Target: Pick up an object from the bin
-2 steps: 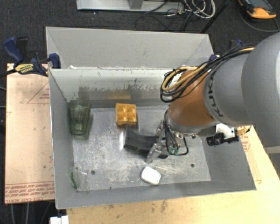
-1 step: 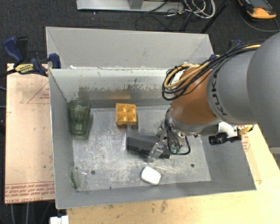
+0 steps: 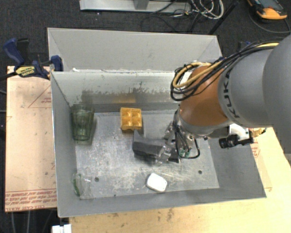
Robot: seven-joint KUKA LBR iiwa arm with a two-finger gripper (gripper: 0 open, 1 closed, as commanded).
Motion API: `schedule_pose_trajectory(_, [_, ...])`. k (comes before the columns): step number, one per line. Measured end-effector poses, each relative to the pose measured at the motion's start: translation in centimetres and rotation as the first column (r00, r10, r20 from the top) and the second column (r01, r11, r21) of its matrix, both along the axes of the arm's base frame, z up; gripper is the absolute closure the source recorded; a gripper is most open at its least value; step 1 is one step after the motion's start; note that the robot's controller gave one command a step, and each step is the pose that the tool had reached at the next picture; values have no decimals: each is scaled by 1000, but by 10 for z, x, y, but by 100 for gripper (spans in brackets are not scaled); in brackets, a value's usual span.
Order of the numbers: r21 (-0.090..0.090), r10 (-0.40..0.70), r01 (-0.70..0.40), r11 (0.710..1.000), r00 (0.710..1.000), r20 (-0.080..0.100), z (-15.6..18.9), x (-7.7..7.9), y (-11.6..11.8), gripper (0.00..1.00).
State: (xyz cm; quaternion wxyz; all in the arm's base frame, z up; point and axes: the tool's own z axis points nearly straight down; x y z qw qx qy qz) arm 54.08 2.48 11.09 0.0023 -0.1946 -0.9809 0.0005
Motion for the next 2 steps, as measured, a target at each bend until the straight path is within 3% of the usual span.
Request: schedule_pose_trajectory(2, [0,1,-1,1000,1000,1,16,0,0,100])
